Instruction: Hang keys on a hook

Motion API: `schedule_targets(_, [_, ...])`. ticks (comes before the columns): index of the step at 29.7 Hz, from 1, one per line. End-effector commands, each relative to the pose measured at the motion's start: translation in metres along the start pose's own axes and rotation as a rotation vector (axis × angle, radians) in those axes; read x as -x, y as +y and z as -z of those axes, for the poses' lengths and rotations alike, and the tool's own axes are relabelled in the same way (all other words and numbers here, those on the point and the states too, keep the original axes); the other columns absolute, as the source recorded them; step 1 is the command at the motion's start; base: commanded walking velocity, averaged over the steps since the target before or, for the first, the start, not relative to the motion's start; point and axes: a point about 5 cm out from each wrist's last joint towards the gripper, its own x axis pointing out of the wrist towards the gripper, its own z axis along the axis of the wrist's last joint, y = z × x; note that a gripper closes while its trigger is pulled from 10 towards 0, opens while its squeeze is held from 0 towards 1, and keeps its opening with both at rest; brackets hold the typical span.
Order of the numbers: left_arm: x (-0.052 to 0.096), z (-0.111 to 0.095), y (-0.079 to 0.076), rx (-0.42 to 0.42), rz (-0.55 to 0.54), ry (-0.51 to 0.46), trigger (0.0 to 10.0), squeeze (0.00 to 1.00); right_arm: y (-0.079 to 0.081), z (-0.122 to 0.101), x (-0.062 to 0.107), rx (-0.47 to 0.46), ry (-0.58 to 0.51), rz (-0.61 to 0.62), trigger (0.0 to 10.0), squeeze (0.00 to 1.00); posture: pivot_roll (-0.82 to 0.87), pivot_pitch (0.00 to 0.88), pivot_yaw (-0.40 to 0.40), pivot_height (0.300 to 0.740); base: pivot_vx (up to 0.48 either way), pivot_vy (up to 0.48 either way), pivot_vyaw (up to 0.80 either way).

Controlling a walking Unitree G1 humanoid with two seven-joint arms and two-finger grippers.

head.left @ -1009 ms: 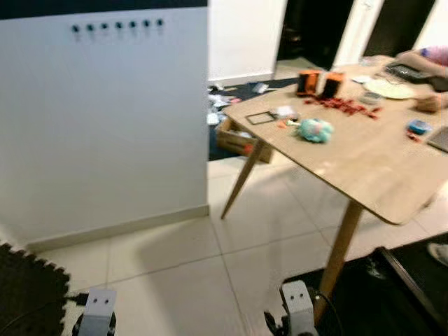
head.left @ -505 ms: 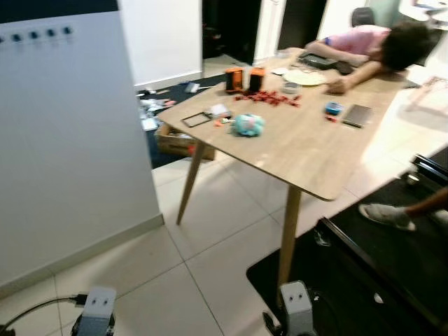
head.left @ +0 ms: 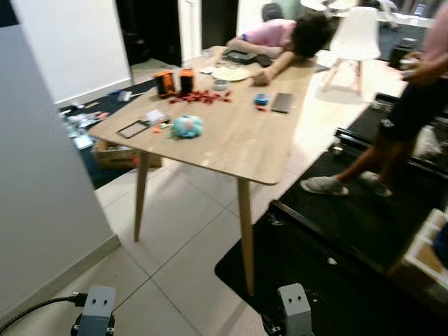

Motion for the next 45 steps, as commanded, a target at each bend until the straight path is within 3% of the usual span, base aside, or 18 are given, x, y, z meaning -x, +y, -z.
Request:
schedule_targets(1, [0.0040,0.0097,0.0032,-0.012,-0.005,0.034,10.0,0.00,0.0062,0.0081,0.0023,-0.022,0.031,-0.007,10.0,0.00,0.21,0.105,0.040,0.740,0.000,0.000,-0.78])
schedule_targets(40, [0.0051,0.0104,0.0059,-0.017,-0.011,0.032,10.0,0.00,0.0078,0.0074,0.0014,-0.013,0.033,-0.014,10.0,0.00,0.22,0.100,0.038,0.740,0.000,0.000,-0.78])
schedule_targets(45, [0.0052,0.0083,0.0056,0.000,-0.011,0.020,10.0,0.00,0.0075,0.0060,0.0009,-0.007,0.027,-0.016,10.0,0.00,0.22,0.099,0.036,0.740,0.000,0.000,-0.18])
